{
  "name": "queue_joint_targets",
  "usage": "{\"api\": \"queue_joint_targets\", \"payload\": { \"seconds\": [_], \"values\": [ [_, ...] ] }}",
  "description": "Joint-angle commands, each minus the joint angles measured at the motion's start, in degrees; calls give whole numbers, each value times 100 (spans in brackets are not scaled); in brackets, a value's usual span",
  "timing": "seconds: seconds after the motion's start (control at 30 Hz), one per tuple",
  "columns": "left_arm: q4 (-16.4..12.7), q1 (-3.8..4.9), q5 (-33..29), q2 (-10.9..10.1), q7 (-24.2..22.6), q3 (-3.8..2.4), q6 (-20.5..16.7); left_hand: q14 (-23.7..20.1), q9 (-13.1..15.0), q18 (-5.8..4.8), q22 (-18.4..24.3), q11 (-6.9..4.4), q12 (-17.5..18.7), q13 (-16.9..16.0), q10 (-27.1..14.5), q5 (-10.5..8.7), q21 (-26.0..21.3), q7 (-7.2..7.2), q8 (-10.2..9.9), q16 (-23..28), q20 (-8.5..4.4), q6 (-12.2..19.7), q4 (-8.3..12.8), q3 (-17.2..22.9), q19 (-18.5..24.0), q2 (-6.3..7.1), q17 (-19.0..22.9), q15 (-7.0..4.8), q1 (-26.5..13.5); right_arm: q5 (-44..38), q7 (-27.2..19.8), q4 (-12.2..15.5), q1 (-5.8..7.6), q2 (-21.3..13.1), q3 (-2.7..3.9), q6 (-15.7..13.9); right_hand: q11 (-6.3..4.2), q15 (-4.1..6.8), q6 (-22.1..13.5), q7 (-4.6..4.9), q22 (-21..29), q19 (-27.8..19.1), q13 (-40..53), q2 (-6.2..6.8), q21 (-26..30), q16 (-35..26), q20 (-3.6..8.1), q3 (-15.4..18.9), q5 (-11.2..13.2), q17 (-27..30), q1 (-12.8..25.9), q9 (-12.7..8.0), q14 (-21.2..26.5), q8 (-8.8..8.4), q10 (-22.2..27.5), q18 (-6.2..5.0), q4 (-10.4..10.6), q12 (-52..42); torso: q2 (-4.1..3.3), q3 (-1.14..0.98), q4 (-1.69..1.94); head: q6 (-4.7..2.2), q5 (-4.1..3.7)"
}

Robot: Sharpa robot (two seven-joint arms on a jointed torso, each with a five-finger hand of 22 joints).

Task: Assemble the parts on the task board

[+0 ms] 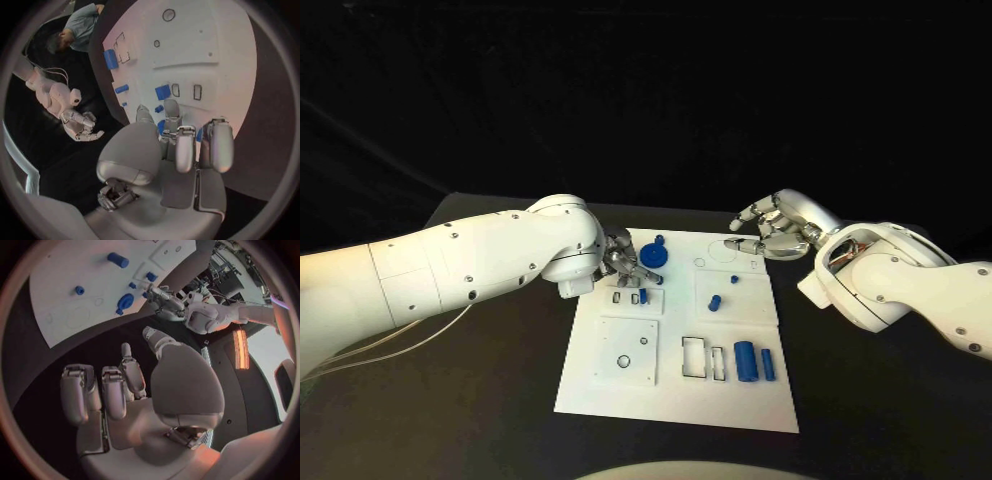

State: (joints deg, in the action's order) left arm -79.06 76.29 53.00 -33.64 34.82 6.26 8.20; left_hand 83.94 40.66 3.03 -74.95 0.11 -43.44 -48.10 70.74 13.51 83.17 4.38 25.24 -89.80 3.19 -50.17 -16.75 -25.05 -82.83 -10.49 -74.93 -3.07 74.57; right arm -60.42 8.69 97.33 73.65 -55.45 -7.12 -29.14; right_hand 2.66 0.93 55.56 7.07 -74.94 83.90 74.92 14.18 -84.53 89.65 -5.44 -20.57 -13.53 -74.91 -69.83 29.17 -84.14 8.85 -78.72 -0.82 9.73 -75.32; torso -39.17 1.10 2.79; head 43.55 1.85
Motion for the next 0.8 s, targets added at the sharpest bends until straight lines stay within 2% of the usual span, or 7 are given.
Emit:
{"api": "queue_joint_targets", "payload": {
  "seconds": [0.03,0.5,0.8],
  "values": [
    [16,2,-19,38,26,8,218,606,15,-61,-401,-7,-43,-18,18,46,37,-3,-15,-20,-4,-34,3,-148,-43,-54,-1507,-22,33,-13,26,-12,-3,11,0,87,-17,37,-41,-7,-1230,269,106,-3,23,7,47,2,-34,-1450,18,5,-570,16,5,-65,33,21,-3,-2,-3,27,-9],
    [51,-4,-20,63,62,41,353,606,139,-76,-512,-47,-264,-227,84,370,97,-53,120,-20,-23,-156,5,-147,-76,-57,-1507,-48,182,-12,39,-25,-7,6,0,105,-17,37,-41,-7,-1230,269,106,-3,23,7,47,2,-34,-1450,18,5,-570,16,5,-65,33,21,-2,-1,-2,74,-27],
    [26,-8,-24,76,63,43,405,606,187,-78,-534,-64,-378,-325,133,444,107,-75,178,-20,-33,-186,10,-143,-81,-56,-1507,-60,235,-12,39,-41,-13,18,-1,114,-17,36,-46,-7,-1228,267,106,-11,30,4,46,10,-41,-1444,26,21,-568,21,4,-66,56,19,1,1,2,88,-35]
  ]
}}
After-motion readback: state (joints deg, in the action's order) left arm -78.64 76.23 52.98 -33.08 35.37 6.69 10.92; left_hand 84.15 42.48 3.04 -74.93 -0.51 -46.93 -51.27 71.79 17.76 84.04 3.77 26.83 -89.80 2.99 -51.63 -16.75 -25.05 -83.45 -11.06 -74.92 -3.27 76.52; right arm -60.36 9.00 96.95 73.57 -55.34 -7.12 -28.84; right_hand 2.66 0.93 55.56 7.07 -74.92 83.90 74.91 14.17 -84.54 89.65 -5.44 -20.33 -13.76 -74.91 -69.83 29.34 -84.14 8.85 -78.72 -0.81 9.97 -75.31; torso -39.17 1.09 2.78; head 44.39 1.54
